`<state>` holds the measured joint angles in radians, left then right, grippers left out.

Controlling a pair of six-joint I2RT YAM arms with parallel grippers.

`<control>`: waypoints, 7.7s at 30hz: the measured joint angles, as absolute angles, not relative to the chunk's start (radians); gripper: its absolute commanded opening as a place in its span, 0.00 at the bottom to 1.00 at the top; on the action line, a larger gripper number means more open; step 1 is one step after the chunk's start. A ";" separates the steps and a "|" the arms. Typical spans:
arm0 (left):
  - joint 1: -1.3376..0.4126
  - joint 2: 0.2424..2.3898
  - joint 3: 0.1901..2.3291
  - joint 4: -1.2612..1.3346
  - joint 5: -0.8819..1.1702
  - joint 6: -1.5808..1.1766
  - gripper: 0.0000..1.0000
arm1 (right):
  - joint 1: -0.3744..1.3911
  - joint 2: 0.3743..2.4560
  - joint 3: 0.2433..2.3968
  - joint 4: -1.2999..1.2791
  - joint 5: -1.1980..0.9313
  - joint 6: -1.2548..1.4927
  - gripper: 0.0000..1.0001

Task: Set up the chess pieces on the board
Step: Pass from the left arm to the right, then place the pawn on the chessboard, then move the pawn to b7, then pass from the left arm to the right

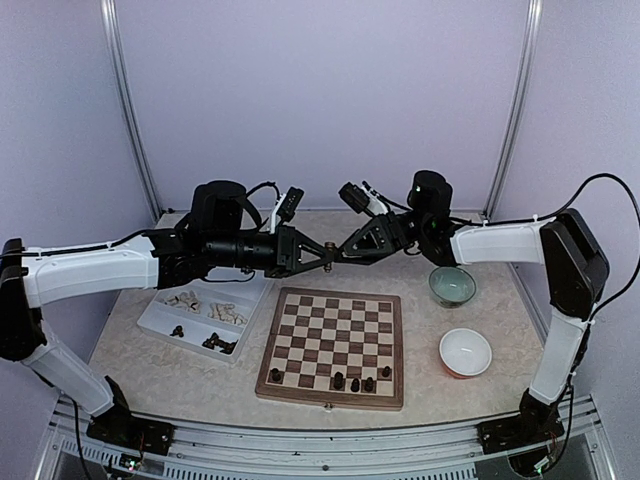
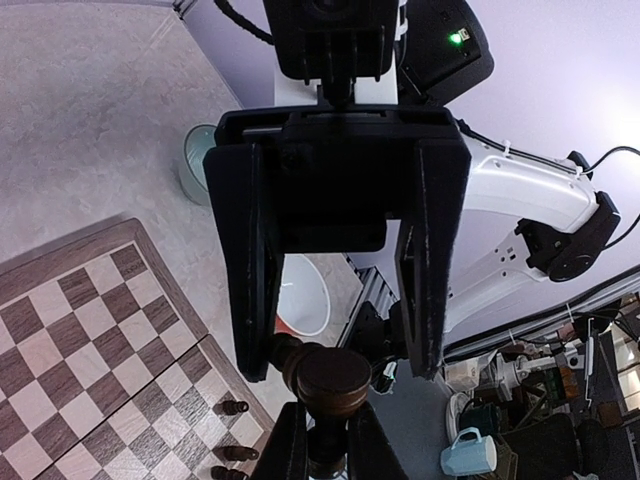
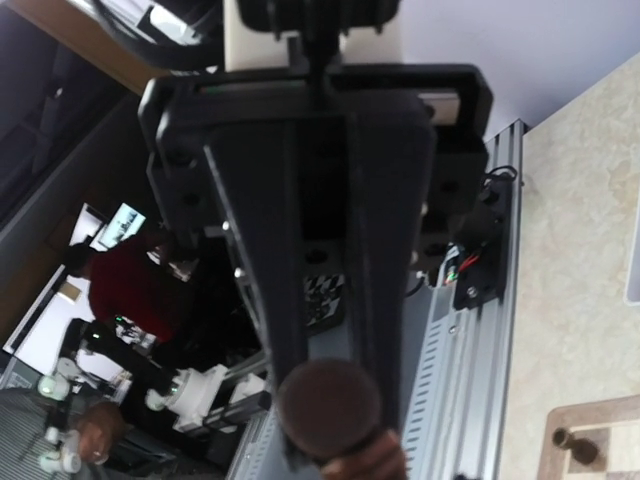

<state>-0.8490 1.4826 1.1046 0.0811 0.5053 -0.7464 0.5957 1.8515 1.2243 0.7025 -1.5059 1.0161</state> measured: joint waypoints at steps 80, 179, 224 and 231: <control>-0.355 1.377 1.017 -0.303 0.285 -0.313 0.10 | 0.958 1.934 1.437 -0.883 0.213 -0.871 0.46; -0.355 1.409 1.017 -0.303 0.337 -0.313 0.13 | 0.916 1.824 1.279 -0.934 -0.387 -0.724 0.12; -0.874 1.803 1.295 -0.488 0.865 -0.178 0.13 | 0.984 1.617 1.403 -0.809 -0.279 -0.896 0.51; -0.877 1.821 1.302 -0.483 0.915 -0.182 0.13 | 1.050 1.637 1.394 -0.796 -0.188 -0.912 0.47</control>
